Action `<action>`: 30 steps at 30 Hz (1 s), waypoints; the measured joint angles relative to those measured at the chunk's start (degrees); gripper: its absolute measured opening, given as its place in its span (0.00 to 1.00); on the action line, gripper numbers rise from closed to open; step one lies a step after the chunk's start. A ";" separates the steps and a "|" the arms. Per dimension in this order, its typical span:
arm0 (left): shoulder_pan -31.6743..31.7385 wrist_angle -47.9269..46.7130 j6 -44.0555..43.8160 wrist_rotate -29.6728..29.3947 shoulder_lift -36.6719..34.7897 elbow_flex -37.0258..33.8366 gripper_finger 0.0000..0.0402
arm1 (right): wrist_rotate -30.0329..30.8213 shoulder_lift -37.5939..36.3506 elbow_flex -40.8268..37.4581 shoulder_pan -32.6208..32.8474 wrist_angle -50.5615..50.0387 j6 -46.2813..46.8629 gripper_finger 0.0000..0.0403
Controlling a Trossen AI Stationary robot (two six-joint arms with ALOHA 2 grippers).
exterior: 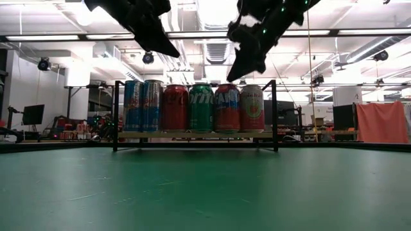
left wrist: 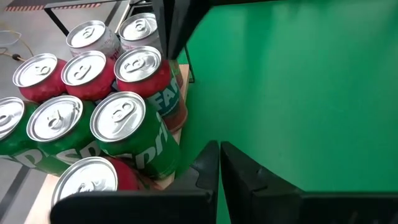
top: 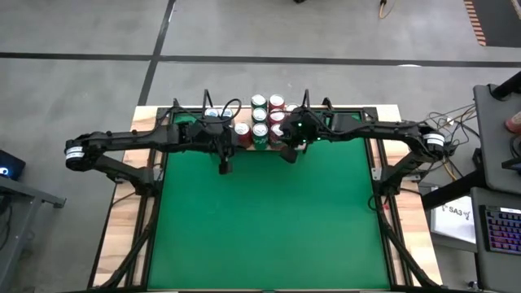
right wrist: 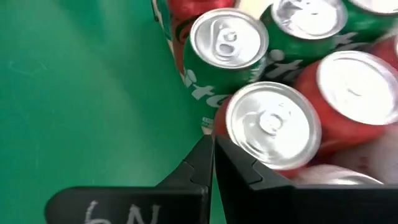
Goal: Pick and place cans onto a shelf
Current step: Adjust the soda cans on the shelf
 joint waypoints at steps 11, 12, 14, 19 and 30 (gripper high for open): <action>-0.55 1.28 -0.18 0.04 0.00 0.00 0.00 | 7.54 -3.13 4.80 -3.39 -12.43 2.05 0.02; -0.69 1.40 -0.18 0.04 0.00 0.00 0.00 | 7.55 -3.00 4.78 -3.91 -12.96 2.09 0.02; -0.96 1.36 -0.18 0.05 0.00 0.00 0.00 | 7.53 -2.93 4.78 -4.81 -13.75 2.09 0.02; -1.61 1.33 -0.18 0.07 -0.08 0.00 0.00 | 7.48 -2.83 4.78 -5.42 -14.53 2.11 0.02; -1.64 -0.76 -0.24 -0.43 -3.11 -0.02 0.00 | 7.44 -4.16 4.78 -4.74 -14.38 2.77 0.02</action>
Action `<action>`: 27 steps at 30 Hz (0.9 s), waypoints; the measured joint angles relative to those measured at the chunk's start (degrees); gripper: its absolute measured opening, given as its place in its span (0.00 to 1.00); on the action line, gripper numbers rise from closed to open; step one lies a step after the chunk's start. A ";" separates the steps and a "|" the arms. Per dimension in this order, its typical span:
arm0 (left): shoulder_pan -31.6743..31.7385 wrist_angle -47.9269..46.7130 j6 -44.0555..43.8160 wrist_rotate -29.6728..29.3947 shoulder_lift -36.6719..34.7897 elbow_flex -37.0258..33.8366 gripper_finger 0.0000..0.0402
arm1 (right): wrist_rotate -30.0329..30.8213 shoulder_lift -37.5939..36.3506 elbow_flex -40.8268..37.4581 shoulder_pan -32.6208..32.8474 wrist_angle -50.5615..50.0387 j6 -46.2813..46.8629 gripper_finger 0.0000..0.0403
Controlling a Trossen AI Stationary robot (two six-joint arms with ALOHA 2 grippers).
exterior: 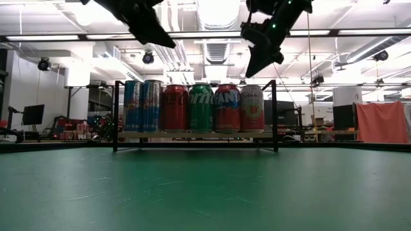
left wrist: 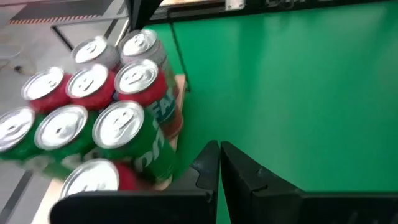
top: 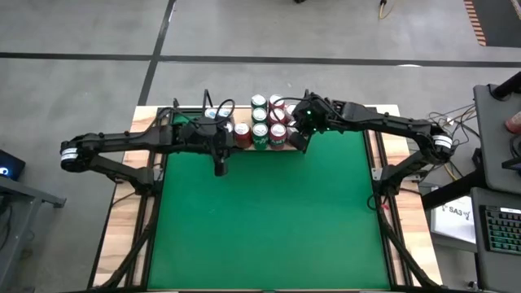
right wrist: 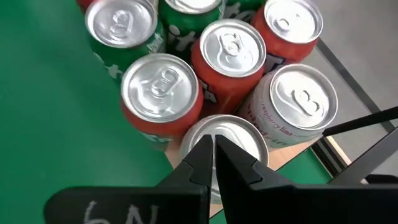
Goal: Pick and place cans onto a shelf
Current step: Adjust the soda cans on the shelf
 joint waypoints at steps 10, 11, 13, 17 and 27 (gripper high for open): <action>-0.26 -24.30 -2.34 -5.58 -7.26 0.00 0.00 | -0.01 -5.81 0.00 4.98 0.01 2.00 0.02; -0.28 -27.55 -3.36 -7.06 -7.92 0.00 0.00 | -0.02 -6.13 0.00 5.65 0.03 2.37 0.02; -0.24 -32.90 -5.37 -9.92 -9.16 0.00 0.00 | 0.00 -6.50 0.00 6.97 0.10 2.45 0.02; -0.23 -37.66 -6.10 -17.54 -10.82 -0.45 0.00 | -0.02 -6.36 0.00 8.99 0.50 2.77 0.02; 1.60 -36.39 -4.11 -22.74 -9.14 -1.38 0.00 | 0.05 -4.81 0.02 9.79 0.62 2.78 0.02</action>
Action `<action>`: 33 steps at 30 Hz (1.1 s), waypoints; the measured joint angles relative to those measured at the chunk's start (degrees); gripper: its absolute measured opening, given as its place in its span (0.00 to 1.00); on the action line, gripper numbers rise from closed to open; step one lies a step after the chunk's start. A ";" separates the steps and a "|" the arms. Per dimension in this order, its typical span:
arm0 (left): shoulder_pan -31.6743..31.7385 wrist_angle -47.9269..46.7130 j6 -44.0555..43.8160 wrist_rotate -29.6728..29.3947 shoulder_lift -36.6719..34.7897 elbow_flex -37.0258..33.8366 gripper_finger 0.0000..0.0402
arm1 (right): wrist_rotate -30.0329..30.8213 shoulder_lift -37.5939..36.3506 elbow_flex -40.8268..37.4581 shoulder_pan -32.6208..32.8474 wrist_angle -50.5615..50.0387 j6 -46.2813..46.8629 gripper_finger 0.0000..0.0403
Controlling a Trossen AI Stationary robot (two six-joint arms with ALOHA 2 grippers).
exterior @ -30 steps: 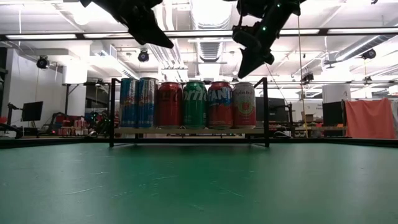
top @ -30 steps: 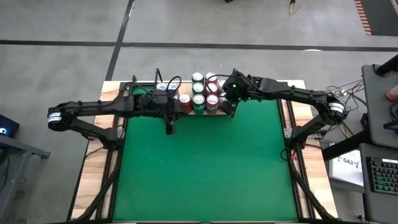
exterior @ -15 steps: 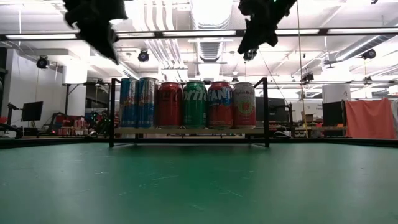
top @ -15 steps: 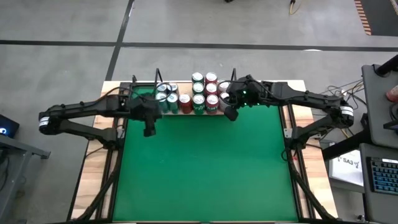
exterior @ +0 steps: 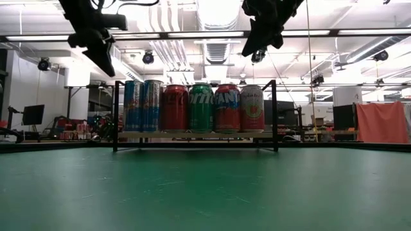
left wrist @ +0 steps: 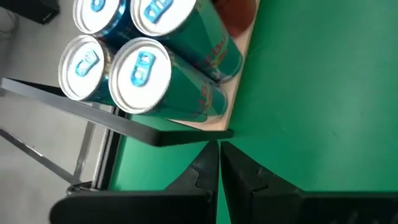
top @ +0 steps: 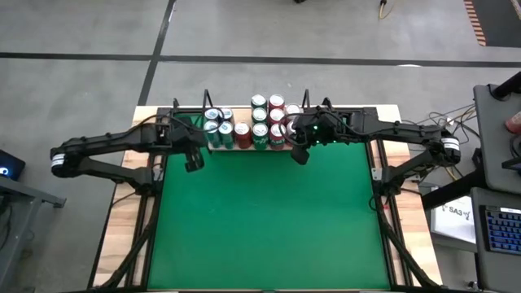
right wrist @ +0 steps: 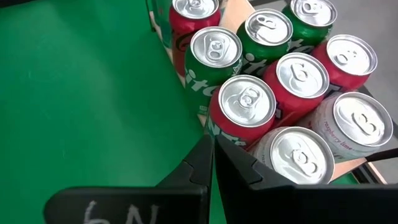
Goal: Pick and place cans onto a shelf
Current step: Adjust the soda cans on the shelf
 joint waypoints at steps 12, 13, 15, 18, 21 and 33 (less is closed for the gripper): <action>6.15 2.45 4.66 -0.04 4.58 -0.09 0.00 | 0.04 0.03 0.04 0.00 -0.04 -0.09 0.02; 6.74 2.46 4.72 -0.04 4.88 -0.09 0.00 | 0.04 0.03 0.04 0.00 -0.02 -0.11 0.02; 7.80 2.44 4.94 -0.02 5.46 -0.09 0.00 | 0.04 0.03 0.04 0.00 -0.01 -0.09 0.02; 8.85 2.44 5.56 0.17 6.03 -0.09 0.00 | 0.04 0.03 0.04 0.00 -0.01 -0.07 0.02; 9.41 2.54 5.94 0.57 6.43 -0.09 0.00 | 0.04 0.03 0.04 0.00 -0.01 -0.05 0.02; 9.81 3.27 5.91 -0.02 6.52 -0.09 0.00 | 0.02 0.03 0.04 0.00 -0.01 -0.03 0.02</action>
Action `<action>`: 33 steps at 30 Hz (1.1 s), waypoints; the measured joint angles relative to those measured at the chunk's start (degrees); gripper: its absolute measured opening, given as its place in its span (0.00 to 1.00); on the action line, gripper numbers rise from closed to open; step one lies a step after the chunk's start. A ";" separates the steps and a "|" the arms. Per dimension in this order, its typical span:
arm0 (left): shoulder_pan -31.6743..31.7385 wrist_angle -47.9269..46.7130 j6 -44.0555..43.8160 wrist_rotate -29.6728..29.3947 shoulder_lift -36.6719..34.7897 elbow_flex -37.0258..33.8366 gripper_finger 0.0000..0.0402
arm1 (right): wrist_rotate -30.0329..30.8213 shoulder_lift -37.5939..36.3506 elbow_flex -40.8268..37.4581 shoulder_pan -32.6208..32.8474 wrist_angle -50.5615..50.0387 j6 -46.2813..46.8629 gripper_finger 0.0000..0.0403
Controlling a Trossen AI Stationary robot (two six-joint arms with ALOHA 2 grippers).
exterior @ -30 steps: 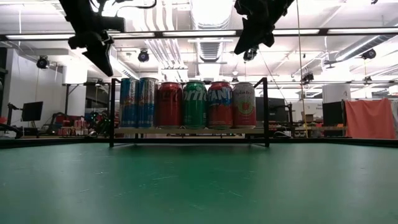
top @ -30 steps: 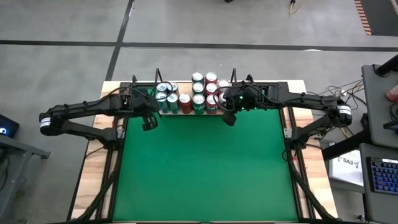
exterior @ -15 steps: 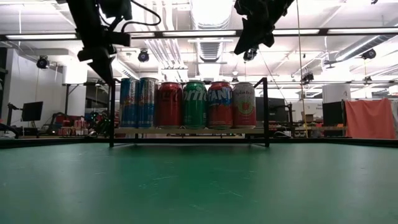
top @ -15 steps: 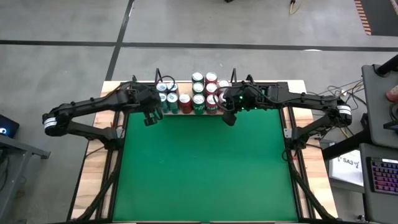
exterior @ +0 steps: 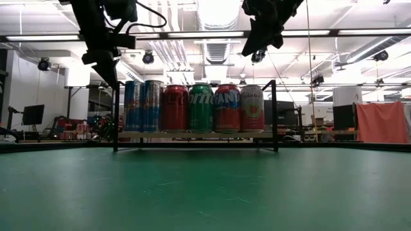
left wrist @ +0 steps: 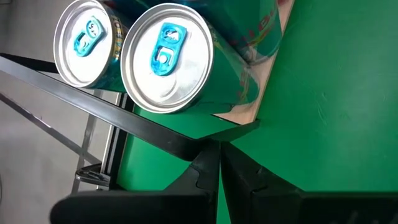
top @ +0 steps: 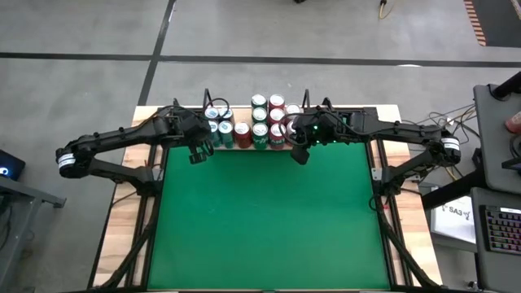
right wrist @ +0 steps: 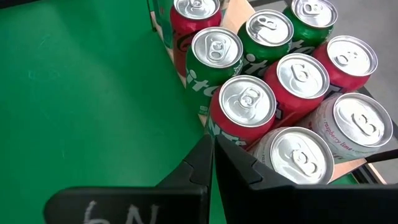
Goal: Pick and place cans onto a shelf
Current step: Adjust the soda cans on the shelf, then return to Home Position
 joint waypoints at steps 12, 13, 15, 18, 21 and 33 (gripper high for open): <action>-1.96 -1.62 -6.54 4.03 -3.74 0.00 0.00 | 0.00 -0.59 -0.05 3.39 0.34 0.00 0.02; -2.91 -1.55 -7.76 5.53 -4.93 0.00 0.00 | 0.00 -0.97 -0.43 4.33 1.42 -0.18 0.02; -5.56 -1.37 -9.83 8.10 -7.70 -0.01 0.00 | 0.03 -1.77 -1.81 6.38 4.85 -1.58 0.02; -11.88 2.77 -12.00 8.43 -13.34 -1.56 0.00 | -0.13 -3.80 -5.06 8.88 10.45 -3.90 0.02; -19.94 10.93 -13.13 8.87 -20.22 -5.98 0.00 | -0.24 -7.21 -9.48 10.00 15.50 -4.71 0.02; -33.44 33.93 -6.99 4.04 -43.07 -27.46 0.00 | -3.63 -26.76 -34.26 9.22 35.76 -5.13 0.02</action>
